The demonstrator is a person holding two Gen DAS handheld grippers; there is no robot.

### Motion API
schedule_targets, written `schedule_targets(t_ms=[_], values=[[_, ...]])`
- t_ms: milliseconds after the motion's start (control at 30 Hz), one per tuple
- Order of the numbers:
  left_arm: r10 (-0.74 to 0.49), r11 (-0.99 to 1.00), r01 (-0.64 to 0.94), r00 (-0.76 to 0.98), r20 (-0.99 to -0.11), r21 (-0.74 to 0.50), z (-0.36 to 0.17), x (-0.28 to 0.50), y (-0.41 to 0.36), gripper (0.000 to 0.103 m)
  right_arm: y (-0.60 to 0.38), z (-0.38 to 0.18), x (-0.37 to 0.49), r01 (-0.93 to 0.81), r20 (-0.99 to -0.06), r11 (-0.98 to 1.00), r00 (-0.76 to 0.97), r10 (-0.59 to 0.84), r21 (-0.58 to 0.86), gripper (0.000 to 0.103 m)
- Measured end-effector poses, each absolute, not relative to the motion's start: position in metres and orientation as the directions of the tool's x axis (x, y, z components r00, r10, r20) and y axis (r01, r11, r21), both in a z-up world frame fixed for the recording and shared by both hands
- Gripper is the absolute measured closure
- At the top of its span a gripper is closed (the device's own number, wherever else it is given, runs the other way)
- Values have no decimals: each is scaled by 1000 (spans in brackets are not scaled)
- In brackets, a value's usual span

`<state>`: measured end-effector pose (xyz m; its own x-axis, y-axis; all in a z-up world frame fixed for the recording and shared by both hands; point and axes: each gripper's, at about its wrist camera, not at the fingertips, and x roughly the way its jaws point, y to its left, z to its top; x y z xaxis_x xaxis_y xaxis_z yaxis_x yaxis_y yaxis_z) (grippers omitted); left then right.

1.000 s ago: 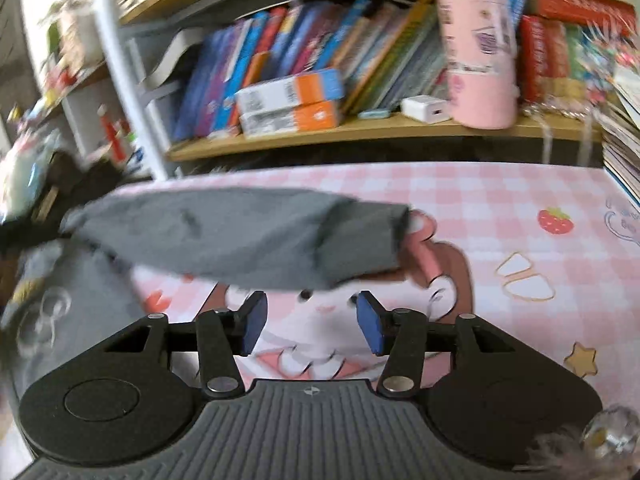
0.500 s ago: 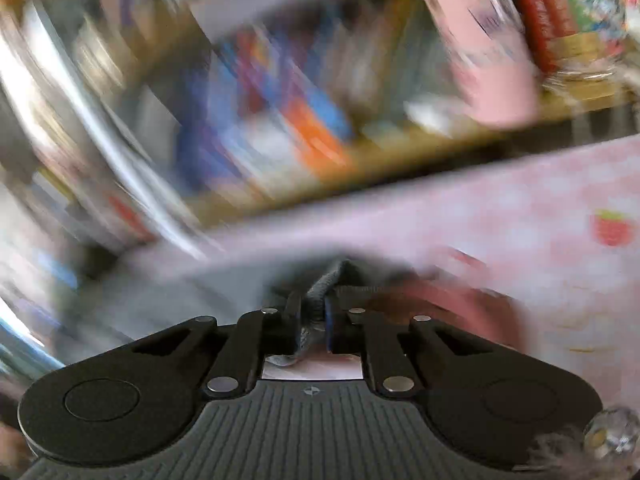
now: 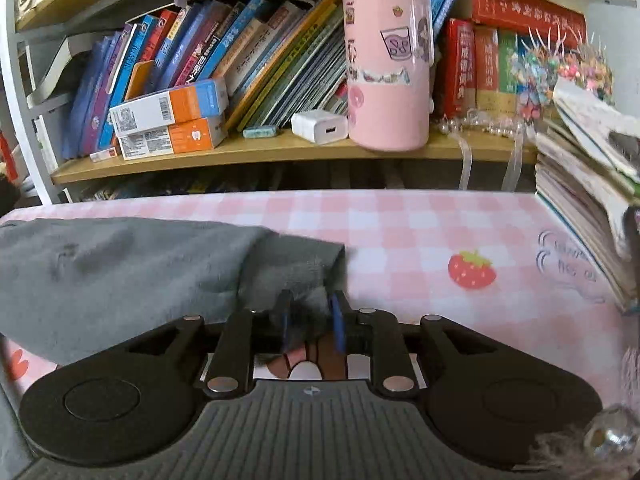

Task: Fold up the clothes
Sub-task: 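Lay the sleeve across the body and open the right tool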

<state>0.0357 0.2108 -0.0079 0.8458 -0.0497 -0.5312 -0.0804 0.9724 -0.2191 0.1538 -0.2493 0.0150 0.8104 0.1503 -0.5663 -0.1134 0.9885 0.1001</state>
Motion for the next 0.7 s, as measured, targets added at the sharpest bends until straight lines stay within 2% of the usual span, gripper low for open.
schedule_targets(t_ms=[33, 100, 200, 267, 367, 433, 500, 533, 567, 633, 700], values=[[-45, 972, -85, 847, -529, -218, -8, 35, 210, 27, -250, 18, 152, -109, -558, 989, 817, 146, 99, 83], [-42, 966, -99, 852, -522, -239, -5, 33, 207, 28, -251, 23, 148, -99, -542, 990, 829, 136, 98, 72], [-101, 965, -41, 852, -515, -258, 8, 43, 200, 35, -253, 32, 142, -84, -517, 992, 847, 121, 96, 71], [-129, 969, -4, 846, -517, -248, 17, 59, 194, 56, -253, 40, 135, -92, -496, 990, 858, 132, 103, 71], [-170, 971, 52, 837, -521, -233, 32, 83, 186, 75, -236, 45, 110, -226, -486, 969, 838, 248, 103, 65], [-206, 969, 84, 791, -576, -232, 29, 114, 180, 80, -224, 47, 94, -319, -482, 943, 813, 326, 100, 64], [-186, 976, 65, 746, -640, -207, 19, 144, 178, 83, -212, 49, 77, -408, -480, 908, 780, 402, 96, 62], [-169, 973, 24, 750, -640, -229, 16, 151, 185, 83, -206, 50, 69, -452, -478, 887, 761, 438, 94, 62], [-151, 967, -20, 756, -637, -253, 12, 156, 194, 91, -200, 51, 60, -494, -477, 864, 740, 474, 92, 60], [-115, 947, -107, 766, -632, -302, 6, 167, 211, 99, -188, 52, 44, -575, -475, 813, 694, 542, 87, 59], [-78, 917, -192, 773, -629, -350, -1, 178, 229, 98, -179, 52, 29, -629, -480, 773, 653, 585, 85, 59]])
